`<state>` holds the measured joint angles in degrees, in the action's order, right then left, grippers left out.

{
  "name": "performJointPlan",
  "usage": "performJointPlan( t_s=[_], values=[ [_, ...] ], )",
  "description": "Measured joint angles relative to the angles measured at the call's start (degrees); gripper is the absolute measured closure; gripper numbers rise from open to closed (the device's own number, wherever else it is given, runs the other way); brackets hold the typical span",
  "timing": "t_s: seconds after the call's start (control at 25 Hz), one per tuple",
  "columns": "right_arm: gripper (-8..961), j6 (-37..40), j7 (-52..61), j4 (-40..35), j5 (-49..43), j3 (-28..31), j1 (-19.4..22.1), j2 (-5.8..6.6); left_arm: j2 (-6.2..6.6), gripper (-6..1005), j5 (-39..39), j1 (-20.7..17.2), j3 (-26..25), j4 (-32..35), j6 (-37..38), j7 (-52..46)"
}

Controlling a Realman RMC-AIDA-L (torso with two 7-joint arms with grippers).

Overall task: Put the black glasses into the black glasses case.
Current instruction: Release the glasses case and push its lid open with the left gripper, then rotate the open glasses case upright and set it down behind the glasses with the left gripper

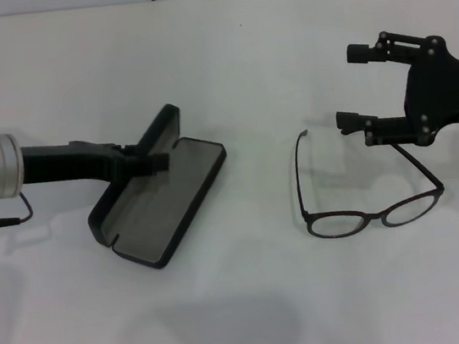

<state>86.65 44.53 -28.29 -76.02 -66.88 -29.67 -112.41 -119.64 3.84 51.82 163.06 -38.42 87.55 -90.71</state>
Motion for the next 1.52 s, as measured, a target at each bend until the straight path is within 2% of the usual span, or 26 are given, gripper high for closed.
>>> performJointPlan(
  t_s=[0.12,0.48,0.64,0.8,0.92,0.96,1.0,1.12,1.28,1.52],
  values=[
    [165,0.0,-0.4,0.0,0.0,0.0,0.0,-0.03,0.17,214,0.2,0.1,0.0,-0.1,-0.1,-1.1],
    [165,1.2,-1.1,-0.6,-0.1,-0.2,0.4,-0.15,0.66,627,-0.2,0.8,0.0,-0.3,-0.1,-3.4],
    [165,4.8,-2.4,-0.6,-3.1,-0.3,0.5,-0.16,1.00,792,-0.3,2.0,0.0,-0.3,-0.1,-2.0],
    [166,8.3,-4.6,-0.6,-6.4,-0.4,1.0,-0.11,1.37,790,0.0,4.4,0.1,-0.3,-0.4,0.8],
    [166,9.5,-6.2,-0.6,-8.5,-0.5,1.5,-0.68,1.82,788,0.3,7.7,0.1,0.6,-1.9,5.0],
    [166,9.7,-6.7,-0.6,-9.3,-0.5,1.7,-1.02,1.88,788,-0.5,10.3,0.1,1.6,-3.6,8.1],
    [166,9.7,-7.0,-0.6,-9.6,-0.5,1.9,-1.23,1.88,787,-0.5,10.3,0.1,1.6,-3.6,8.1],
    [166,9.8,-8.0,-0.2,-10.0,-0.5,2.7,-1.88,1.57,786,-2.6,14.3,0.1,3.7,-6.5,14.8],
    [166,9.7,-9.6,0.0,-10.1,-0.6,4.1,-2.69,0.14,784,-5.1,19.3,0.1,7.2,-12.9,22.9],
    [167,9.7,-10.4,0.1,-10.4,-0.3,5.3,-2.88,0.06,780,-8.8,22.0,0.1,18.6,-26.5,30.6]
  ],
)
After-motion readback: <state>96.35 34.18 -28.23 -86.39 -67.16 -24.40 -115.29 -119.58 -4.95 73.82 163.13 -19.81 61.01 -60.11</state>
